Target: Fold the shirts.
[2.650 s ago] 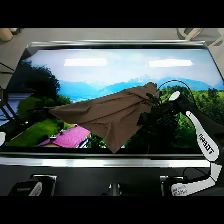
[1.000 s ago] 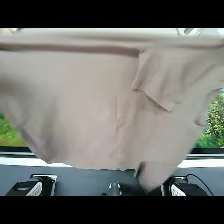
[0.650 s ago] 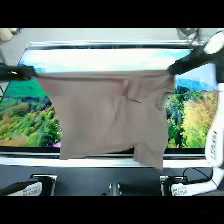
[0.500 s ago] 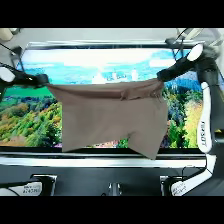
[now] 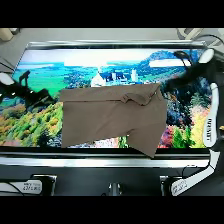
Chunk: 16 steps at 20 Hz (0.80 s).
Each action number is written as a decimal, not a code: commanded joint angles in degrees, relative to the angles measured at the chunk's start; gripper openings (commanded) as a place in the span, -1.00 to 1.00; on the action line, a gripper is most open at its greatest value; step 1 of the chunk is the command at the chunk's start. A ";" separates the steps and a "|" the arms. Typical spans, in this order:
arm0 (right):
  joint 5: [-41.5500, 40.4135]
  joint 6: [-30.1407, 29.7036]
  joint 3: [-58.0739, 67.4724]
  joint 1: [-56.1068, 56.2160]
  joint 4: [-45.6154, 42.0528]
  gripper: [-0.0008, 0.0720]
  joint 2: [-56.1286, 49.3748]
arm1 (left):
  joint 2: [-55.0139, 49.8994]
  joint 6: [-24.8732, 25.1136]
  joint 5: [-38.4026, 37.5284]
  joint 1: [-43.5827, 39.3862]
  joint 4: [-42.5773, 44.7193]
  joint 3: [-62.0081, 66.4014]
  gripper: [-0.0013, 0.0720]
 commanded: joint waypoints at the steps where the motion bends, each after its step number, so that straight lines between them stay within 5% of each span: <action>1: 11.87 -1.01 -5.40 -7.41 2.78 0.53 1.60 | 8.96 4.68 -6.23 3.23 -0.57 -16.70 0.52; 6: 10.23 -1.75 -19.74 -8.35 4.33 0.53 3.61 | 19.76 11.15 4.35 3.32 -7.69 -45.35 0.52; 13: 10.23 -2.10 -21.40 -8.37 5.53 0.53 3.61 | 18.43 10.88 13.51 -0.68 -14.21 -49.27 0.49; 14: 10.10 -2.08 -21.40 -8.37 4.98 0.54 3.61 | 17.81 10.38 14.12 -1.60 -14.19 -49.27 0.42; 16: 9.90 -2.10 -21.46 -8.37 4.00 0.54 3.61 | 17.22 8.44 15.91 -2.86 -14.29 -49.27 -0.29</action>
